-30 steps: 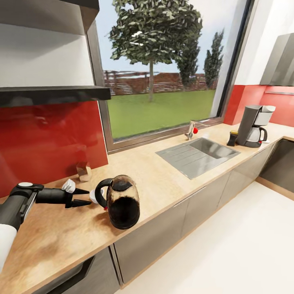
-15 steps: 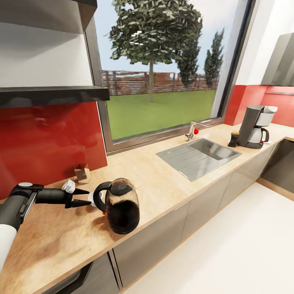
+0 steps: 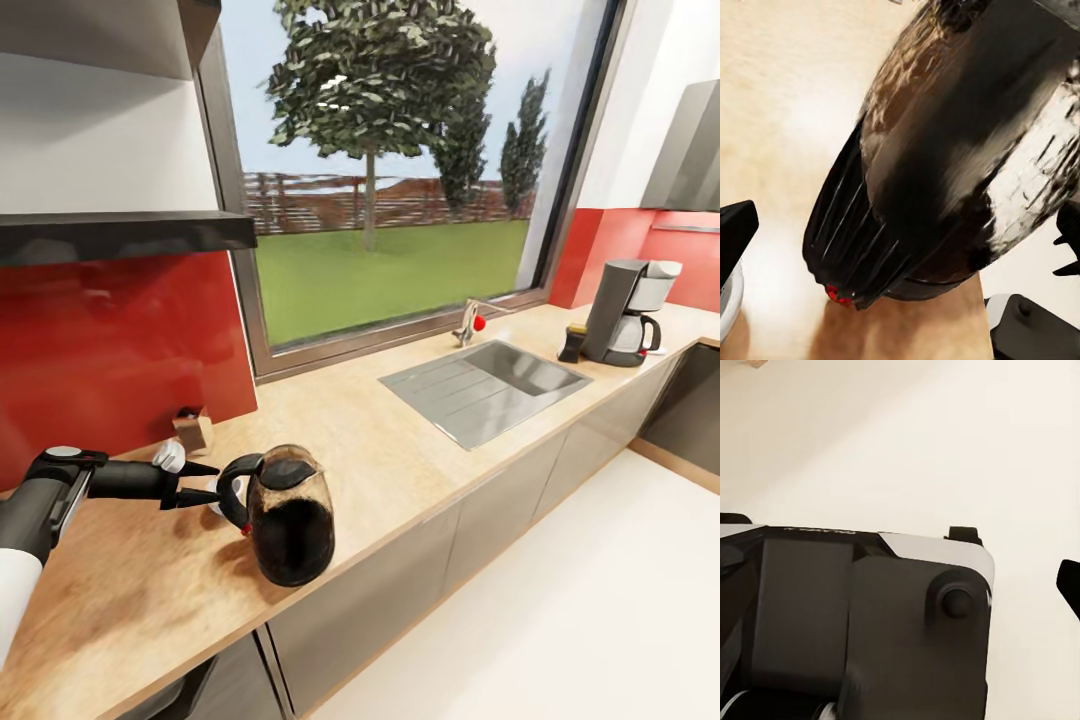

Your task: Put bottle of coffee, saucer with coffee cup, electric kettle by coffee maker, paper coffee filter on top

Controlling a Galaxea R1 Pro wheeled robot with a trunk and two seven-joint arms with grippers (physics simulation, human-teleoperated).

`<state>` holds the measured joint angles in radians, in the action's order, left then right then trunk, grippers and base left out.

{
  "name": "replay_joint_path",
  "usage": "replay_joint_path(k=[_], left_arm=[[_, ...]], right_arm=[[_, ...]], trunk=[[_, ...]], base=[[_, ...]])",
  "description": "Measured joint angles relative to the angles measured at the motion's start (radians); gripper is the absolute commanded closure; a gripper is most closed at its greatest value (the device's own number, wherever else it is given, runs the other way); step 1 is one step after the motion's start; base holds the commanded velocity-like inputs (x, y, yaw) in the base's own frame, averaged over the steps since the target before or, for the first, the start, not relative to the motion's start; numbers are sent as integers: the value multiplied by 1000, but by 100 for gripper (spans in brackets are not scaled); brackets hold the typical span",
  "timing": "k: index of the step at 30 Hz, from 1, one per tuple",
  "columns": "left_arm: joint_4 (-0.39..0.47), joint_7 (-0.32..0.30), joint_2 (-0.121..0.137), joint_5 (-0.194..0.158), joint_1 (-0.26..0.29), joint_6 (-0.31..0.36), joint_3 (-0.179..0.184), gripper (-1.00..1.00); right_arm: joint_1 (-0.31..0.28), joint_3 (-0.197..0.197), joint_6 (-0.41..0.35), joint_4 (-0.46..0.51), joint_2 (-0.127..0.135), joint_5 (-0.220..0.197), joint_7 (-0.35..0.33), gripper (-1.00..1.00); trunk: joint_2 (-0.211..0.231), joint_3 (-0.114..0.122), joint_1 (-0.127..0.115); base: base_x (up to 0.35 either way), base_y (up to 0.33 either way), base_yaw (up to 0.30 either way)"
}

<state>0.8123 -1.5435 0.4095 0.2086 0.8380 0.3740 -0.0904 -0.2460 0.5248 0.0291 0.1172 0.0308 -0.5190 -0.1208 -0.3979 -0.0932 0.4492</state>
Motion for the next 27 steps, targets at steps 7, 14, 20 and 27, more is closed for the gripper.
replay_joint_path(k=[7, 14, 20, 27], left_arm=[[0, 0, 1, 0, 0, 0, -2, -100], [0, 0, 0, -1, 0, 0, -1, -100], [0, 0, 1, 0, 0, -1, -1, -100], [-3, 0, 0, 0, 0, -1, -1, -100]], right_arm=[[0, 0, 0, 0, 0, 0, 0, -100], [0, 0, 0, 0, 0, 0, 0, -100], [0, 0, 0, 0, 0, 0, 0, -100], [0, 0, 0, 0, 0, 0, 0, -100]], trunk=[[0, 0, 0], [0, 0, 0], [0, 0, 0], [0, 0, 0]], base=[[99, -64, 0], [43, -27, 0], [100, -84, 0], [7, -6, 0]])
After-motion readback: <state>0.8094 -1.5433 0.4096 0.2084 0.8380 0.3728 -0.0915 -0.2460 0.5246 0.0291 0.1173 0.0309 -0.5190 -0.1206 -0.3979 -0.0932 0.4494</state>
